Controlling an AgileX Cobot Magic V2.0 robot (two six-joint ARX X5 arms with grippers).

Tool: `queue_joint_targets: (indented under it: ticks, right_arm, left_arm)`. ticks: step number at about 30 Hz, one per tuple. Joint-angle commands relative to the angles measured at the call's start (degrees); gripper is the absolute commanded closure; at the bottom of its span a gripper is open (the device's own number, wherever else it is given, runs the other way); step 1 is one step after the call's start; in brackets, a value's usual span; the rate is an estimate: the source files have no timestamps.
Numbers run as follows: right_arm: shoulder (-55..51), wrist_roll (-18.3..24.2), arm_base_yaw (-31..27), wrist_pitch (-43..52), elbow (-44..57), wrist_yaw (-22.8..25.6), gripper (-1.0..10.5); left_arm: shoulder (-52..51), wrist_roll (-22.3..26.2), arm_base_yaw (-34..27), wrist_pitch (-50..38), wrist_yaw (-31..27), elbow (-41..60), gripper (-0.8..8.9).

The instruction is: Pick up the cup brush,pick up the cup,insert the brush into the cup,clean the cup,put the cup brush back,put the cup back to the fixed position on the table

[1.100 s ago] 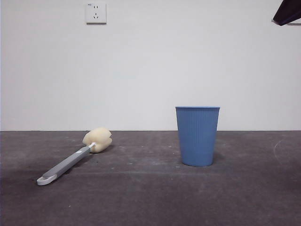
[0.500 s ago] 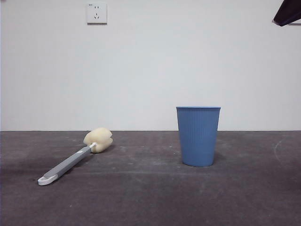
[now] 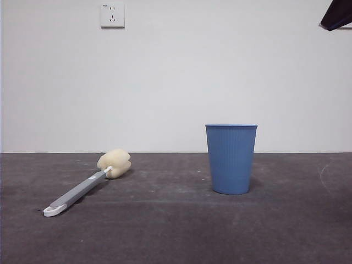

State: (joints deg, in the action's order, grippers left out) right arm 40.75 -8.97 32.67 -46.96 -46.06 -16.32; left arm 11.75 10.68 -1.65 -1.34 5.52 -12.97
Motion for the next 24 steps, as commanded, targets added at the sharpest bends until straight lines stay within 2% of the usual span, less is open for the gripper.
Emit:
queue_joint_targets:
  ticks: [1,8,15,20,24]
  right_arm:
    - [0.0,0.4,0.0,0.1,-0.3,0.2,9.4]
    - [0.0,0.4,0.0,0.1,-0.3,0.2,9.4]
    - [0.0,0.4,0.0,0.1,-0.3,0.2,9.4]
    - [0.0,0.4,0.0,0.1,-0.3,0.2,9.4]
    - [0.0,0.4,0.0,0.1,-0.3,0.2,9.4]
  left_arm:
    - [-3.3,-2.4,-1.1,-0.3,0.1,4.9,8.16]
    - [-9.2,-6.3,-1.6,1.8,0.0,12.8,8.16]
    - [-11.6,-6.7,-1.7,12.0,0.2,12.8,8.16]
    - [-11.6,-9.0,-1.7,11.3,0.8,12.8,8.16]
    - [-11.6,-9.2,-1.7,11.3,0.5,12.8,8.16]
